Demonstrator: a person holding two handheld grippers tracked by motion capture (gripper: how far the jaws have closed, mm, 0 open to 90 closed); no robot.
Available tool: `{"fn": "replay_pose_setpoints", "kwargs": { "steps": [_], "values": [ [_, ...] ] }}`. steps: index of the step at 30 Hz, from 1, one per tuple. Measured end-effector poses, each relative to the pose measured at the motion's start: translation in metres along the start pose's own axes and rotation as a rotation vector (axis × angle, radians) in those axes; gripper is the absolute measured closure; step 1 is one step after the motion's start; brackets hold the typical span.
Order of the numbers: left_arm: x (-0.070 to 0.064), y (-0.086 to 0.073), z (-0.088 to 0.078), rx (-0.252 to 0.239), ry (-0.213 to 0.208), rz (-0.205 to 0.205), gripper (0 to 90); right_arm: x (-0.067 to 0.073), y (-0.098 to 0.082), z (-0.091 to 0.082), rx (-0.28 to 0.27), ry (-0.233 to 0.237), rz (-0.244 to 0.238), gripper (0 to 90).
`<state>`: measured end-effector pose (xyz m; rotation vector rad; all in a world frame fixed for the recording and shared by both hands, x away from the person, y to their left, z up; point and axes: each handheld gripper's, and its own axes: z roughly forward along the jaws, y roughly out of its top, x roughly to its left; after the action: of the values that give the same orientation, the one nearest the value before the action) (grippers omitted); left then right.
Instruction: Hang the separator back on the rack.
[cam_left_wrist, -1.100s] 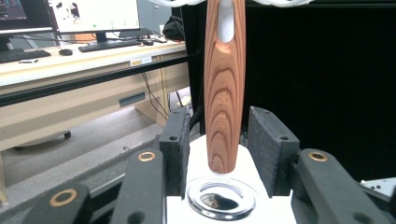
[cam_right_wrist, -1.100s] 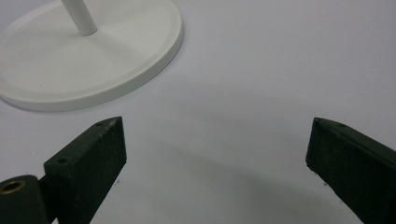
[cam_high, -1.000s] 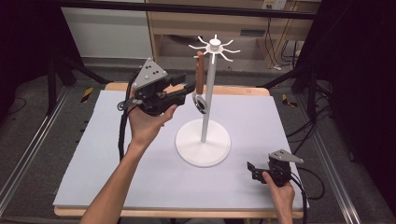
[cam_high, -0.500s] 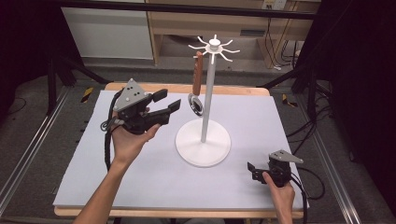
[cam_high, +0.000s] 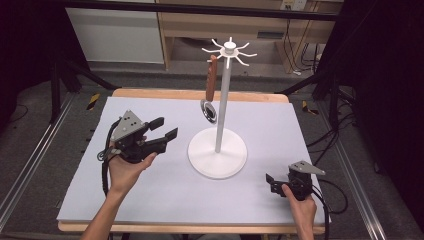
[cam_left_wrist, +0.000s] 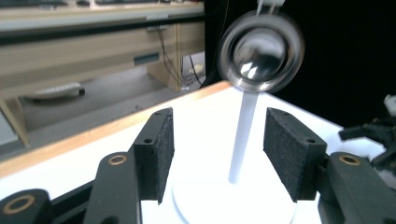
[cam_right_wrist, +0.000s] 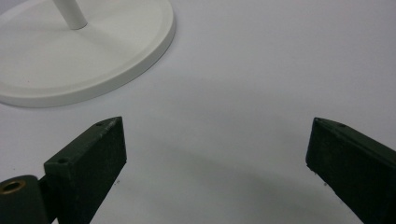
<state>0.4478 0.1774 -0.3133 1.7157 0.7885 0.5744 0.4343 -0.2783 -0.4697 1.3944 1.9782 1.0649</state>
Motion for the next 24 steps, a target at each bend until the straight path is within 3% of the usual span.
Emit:
{"fn": "replay_pose_setpoints", "kwargs": {
  "steps": [16, 24],
  "values": [
    [0.032, -0.082, -0.011, 0.146, 0.074, -0.088, 39.6, -0.004, -0.002, -0.001, 0.024, -0.031, -0.003, 5.8],
    [0.046, -0.115, -0.016, 0.219, 0.133, -0.1, 38.4, -0.007, -0.004, -0.001, 0.038, -0.051, -0.001, 6.2]
  ]
}}
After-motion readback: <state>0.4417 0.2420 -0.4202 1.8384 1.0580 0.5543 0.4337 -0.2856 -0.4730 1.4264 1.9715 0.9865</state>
